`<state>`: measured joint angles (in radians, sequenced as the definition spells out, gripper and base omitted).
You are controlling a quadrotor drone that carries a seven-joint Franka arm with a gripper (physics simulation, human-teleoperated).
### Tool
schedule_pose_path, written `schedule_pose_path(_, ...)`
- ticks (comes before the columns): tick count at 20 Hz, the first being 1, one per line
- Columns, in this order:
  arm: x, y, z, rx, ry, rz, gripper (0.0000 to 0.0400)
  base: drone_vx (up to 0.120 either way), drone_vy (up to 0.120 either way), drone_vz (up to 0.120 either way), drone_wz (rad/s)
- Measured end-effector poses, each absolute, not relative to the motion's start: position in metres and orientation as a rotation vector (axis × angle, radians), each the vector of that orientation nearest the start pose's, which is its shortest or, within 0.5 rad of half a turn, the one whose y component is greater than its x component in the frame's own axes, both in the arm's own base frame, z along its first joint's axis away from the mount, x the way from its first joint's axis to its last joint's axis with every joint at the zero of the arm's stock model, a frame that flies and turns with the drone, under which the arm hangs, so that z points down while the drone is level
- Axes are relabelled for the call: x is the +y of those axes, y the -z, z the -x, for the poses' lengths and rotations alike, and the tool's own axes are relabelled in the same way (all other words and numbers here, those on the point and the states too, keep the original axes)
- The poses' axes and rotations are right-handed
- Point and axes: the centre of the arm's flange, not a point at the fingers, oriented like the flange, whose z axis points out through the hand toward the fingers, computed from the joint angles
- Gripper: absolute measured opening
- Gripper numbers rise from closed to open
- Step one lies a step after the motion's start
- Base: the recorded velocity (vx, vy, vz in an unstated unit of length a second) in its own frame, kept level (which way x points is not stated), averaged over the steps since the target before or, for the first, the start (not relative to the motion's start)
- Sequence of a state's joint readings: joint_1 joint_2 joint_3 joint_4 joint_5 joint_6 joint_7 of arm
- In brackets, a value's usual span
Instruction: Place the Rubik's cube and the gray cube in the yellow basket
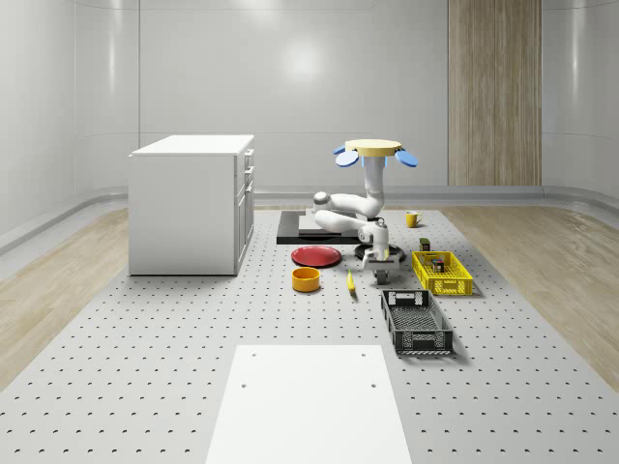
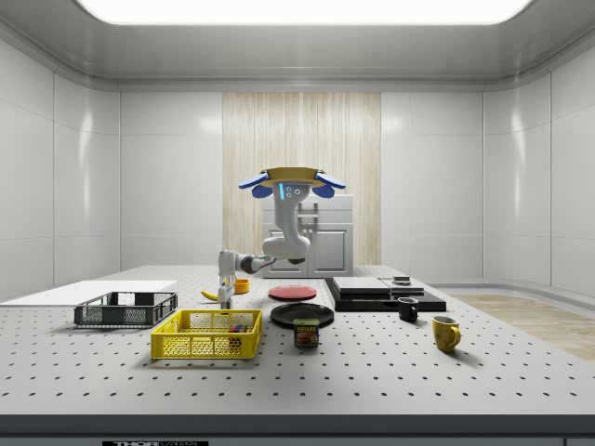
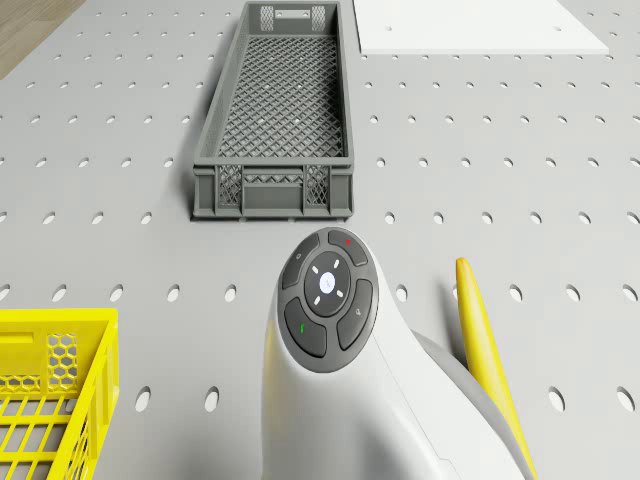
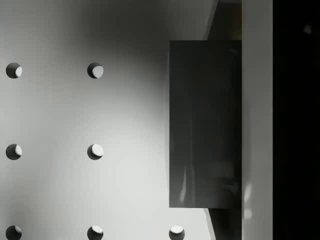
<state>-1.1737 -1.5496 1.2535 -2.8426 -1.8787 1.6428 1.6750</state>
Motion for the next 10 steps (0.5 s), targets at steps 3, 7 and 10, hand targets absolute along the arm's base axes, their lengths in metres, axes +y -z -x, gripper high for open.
schedule_pose_path(3,0.006,-0.512,-0.307,-0.002,-0.786,-0.001,0.0251,0.000,0.000,0.053,0.000)
schedule_pose_path(7,0.006,-0.497,-0.307,-0.002,-0.786,-0.001,0.0251,0.000,0.000,0.120,0.000)
schedule_pose_path(10,0.006,-0.491,-0.307,-0.002,-0.786,-0.001,0.0251,0.000,0.000,0.120,0.000)
